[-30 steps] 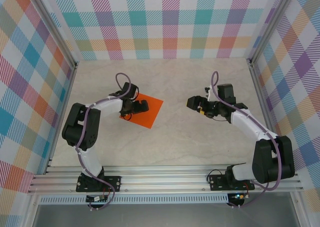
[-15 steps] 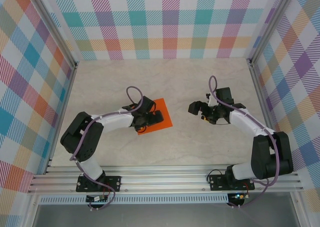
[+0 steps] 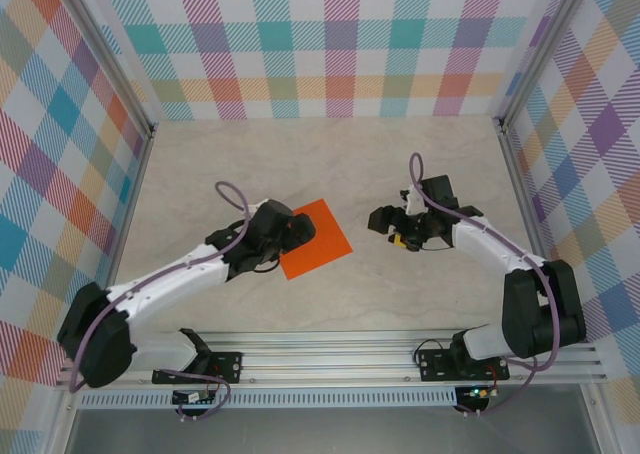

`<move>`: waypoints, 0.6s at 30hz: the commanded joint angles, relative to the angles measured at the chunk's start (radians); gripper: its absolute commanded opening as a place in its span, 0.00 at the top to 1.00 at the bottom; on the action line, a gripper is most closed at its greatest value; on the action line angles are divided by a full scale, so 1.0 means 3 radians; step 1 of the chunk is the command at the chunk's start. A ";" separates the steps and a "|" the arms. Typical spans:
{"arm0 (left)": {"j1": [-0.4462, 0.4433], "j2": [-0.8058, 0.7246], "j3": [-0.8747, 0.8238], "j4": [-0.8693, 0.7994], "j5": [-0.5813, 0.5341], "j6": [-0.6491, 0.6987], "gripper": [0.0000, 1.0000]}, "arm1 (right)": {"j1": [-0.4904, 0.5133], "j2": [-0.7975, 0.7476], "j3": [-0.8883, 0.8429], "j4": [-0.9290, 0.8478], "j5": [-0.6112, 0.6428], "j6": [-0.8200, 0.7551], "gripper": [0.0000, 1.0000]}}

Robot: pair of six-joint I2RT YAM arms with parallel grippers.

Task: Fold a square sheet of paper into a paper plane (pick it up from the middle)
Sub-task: Move the square sheet of paper to the center of the table.

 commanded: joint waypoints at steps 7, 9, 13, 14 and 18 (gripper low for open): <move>0.0369 -0.0797 -0.0617 -0.0456 -0.0401 0.0083 0.00 | 0.0784 0.0899 0.0922 -0.0027 0.0283 0.0375 0.22; 0.0432 -0.0909 -0.0676 -0.0491 -0.0385 0.0104 0.00 | 0.0905 0.1118 0.1091 -0.0056 0.0326 0.0418 0.22; 0.0508 -0.1054 -0.0732 -0.0574 -0.0393 0.0141 0.00 | 0.1086 0.1464 0.1366 -0.0077 0.0280 0.0440 0.22; 0.0512 -0.1073 -0.0748 -0.0578 -0.0395 0.0147 0.00 | 0.1106 0.1537 0.1443 -0.0109 0.0224 0.0415 0.22; 0.0515 -0.1120 -0.0806 -0.0535 -0.0340 0.0199 0.00 | 0.1168 0.1876 0.1721 -0.0315 0.0242 0.0256 0.21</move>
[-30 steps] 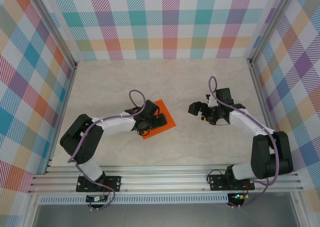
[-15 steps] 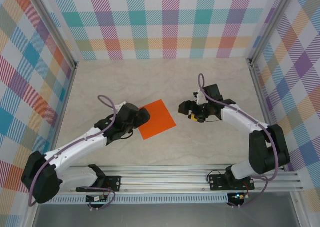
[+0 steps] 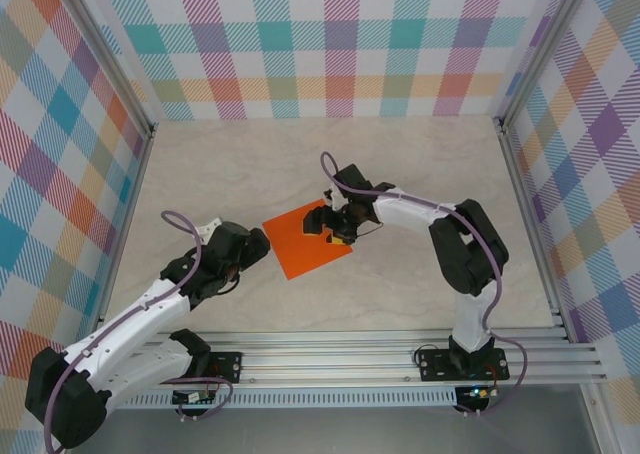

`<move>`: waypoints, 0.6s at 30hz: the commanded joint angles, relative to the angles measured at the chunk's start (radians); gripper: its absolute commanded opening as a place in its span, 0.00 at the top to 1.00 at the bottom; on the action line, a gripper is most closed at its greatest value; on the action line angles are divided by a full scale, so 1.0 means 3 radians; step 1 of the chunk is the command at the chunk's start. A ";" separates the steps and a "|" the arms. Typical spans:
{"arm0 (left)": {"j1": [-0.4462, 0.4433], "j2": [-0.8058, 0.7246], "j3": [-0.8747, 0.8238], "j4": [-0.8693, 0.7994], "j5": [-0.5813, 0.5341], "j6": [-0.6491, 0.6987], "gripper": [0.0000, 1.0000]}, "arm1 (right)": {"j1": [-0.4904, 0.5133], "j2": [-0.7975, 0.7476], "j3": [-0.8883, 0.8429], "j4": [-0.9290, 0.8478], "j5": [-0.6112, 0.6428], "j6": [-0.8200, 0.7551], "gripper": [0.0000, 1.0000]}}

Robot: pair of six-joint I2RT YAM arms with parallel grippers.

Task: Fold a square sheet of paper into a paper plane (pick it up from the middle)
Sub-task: Move the square sheet of paper to the center of the table.

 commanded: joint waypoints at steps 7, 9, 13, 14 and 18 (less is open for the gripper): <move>0.0029 -0.0014 -0.0082 -0.0057 0.0015 0.0199 0.00 | 0.0007 0.0468 0.0351 -0.0578 0.0326 -0.0304 0.22; 0.0029 -0.0001 -0.0068 -0.0066 0.0009 0.0211 0.00 | -0.0003 0.0458 0.0277 -0.0662 0.0464 -0.0327 0.22; 0.0029 0.0026 -0.0065 -0.0044 0.0025 0.0211 0.00 | -0.0059 0.0296 -0.0099 -0.0624 0.0503 -0.0328 0.23; 0.0031 0.0027 -0.0060 -0.0045 0.0029 0.0212 0.00 | -0.0072 0.0237 -0.0202 -0.0604 0.0514 -0.0314 0.23; 0.0029 0.0042 -0.0050 -0.0034 0.0048 0.0217 0.00 | -0.0101 -0.0107 -0.0569 -0.0629 0.0618 -0.0299 0.23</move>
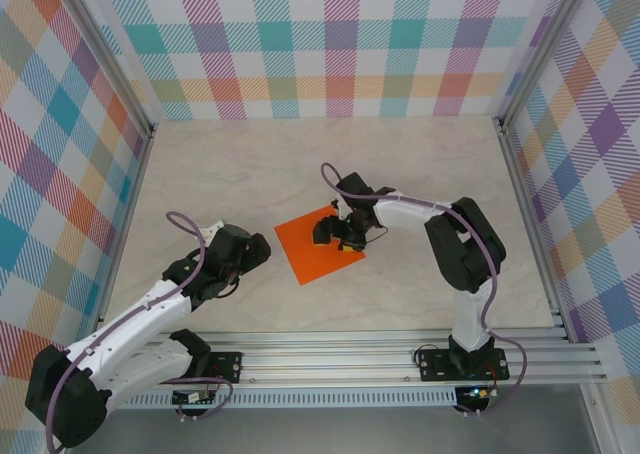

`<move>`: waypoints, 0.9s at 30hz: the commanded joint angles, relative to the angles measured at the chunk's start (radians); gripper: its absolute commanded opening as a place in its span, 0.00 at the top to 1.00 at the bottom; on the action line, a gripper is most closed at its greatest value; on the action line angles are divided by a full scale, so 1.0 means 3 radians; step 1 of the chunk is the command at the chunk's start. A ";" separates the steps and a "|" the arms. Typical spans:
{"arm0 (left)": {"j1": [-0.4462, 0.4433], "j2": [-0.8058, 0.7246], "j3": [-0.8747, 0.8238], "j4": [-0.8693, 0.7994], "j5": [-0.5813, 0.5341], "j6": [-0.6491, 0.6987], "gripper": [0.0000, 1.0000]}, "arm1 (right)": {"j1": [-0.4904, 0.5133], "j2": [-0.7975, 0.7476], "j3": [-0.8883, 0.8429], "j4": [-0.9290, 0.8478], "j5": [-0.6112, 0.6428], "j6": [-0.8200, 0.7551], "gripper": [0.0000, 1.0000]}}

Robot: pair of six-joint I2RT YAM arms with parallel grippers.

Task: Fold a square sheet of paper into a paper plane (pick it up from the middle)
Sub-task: Move the square sheet of paper to the center of the table.

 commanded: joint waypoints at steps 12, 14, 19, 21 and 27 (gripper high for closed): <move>0.0030 0.0094 0.0113 0.0020 0.0094 0.0271 0.00 | 0.0060 -0.0702 0.0156 -0.1151 0.0979 -0.0544 0.09; 0.0031 0.0089 0.0068 0.0113 0.0076 0.0278 0.00 | 0.0115 -0.0622 0.0360 -0.1326 0.1216 -0.0620 0.00; 0.0039 0.0159 0.0007 0.0310 0.0055 0.0291 0.00 | 0.0185 -0.0342 0.0702 -0.1598 0.1354 -0.0661 0.00; 0.0039 0.0182 -0.0001 0.0359 0.0017 0.0307 0.00 | 0.0213 -0.0239 0.0766 -0.1626 0.1256 -0.0647 0.00; 0.0053 0.0182 -0.0095 0.0537 0.0102 0.0384 0.00 | 0.0285 0.0113 0.1066 -0.1822 0.1260 -0.0673 0.00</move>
